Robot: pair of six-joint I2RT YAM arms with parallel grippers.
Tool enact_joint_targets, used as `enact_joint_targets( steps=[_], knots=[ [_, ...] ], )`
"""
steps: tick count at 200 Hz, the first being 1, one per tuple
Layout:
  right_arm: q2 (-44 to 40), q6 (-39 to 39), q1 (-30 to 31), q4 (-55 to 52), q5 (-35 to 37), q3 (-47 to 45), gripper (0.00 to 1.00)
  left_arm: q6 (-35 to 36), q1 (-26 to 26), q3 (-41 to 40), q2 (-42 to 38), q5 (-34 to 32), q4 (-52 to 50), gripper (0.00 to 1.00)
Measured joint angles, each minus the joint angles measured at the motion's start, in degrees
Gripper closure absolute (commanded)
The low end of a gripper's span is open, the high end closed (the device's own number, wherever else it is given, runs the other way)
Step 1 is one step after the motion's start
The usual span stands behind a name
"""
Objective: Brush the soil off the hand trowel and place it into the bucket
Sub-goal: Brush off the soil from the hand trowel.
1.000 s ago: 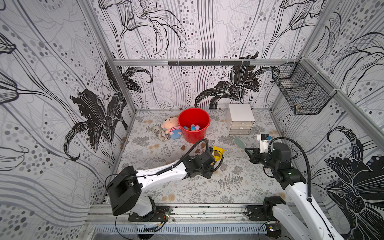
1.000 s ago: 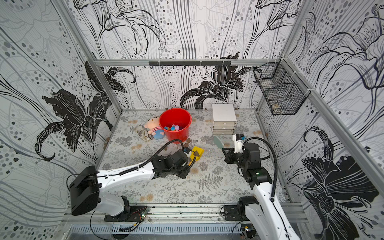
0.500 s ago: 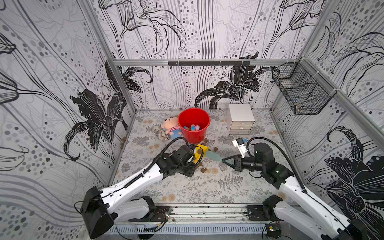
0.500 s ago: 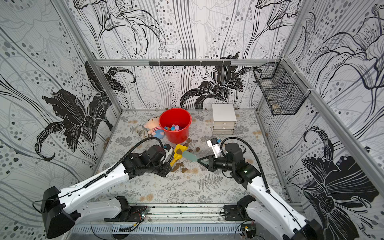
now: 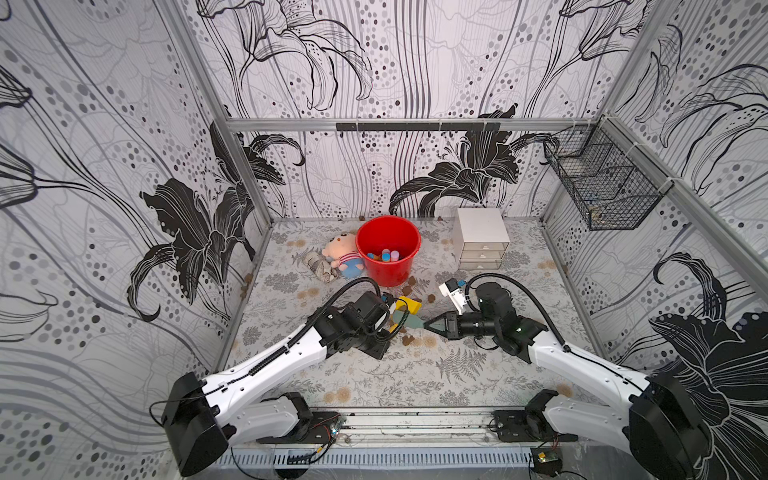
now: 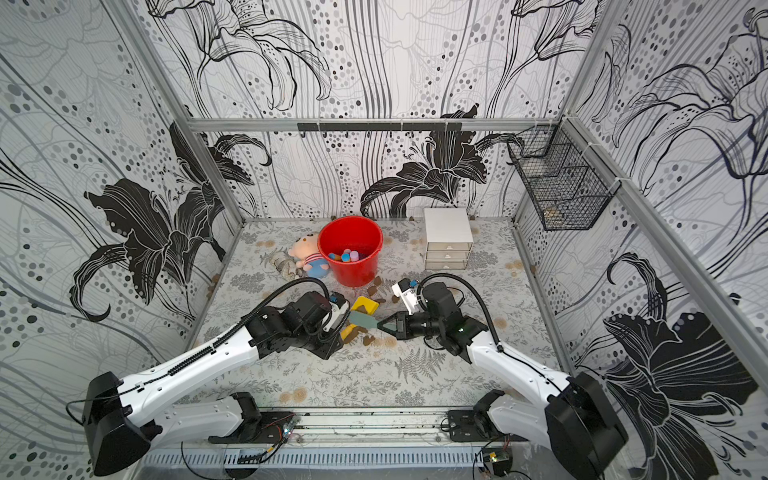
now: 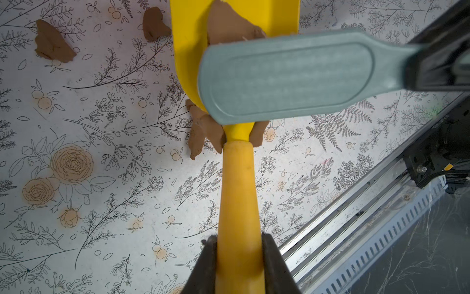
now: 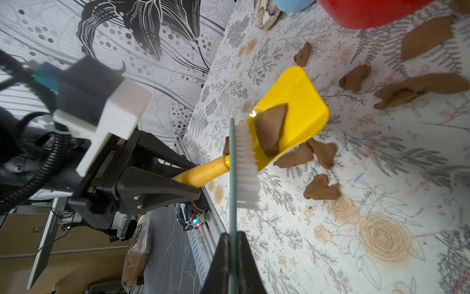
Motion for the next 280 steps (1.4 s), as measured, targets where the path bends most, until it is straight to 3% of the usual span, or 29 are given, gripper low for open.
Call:
enact_joint_targets(
  steps=[53, 104, 158, 190, 229, 280],
  knots=[
    [-2.0, -2.3, -10.1, -3.0, -2.3, 1.5, 1.0, -0.2, -0.2, 0.1, 0.3, -0.9, -1.6, 1.0],
    [-8.2, -0.5, -1.8, -2.2, -1.0, -0.7, 1.0, -0.7, -0.2, 0.1, 0.2, -1.1, -1.9, 1.0],
    [0.0, 4.0, 1.6, 5.0, 0.0, -3.7, 1.0, -1.0, -0.4, -0.2, -0.9, 0.0, -1.9, 1.0],
    [1.6, 2.4, 0.5, 2.9, -0.1, -1.7, 1.0, -1.1, -0.5, -1.2, -0.9, -0.1, -1.7, 1.0],
    [-1.7, 1.0, -9.3, -1.0, 0.0, -0.9, 1.0, -1.2, -0.8, -2.5, -3.2, -0.1, -0.3, 1.0],
    [-4.5, 7.4, -3.0, 4.8, -1.0, -3.3, 1.0, -0.9, -1.0, -3.3, -3.6, -0.3, 2.9, 1.0]
  ],
)
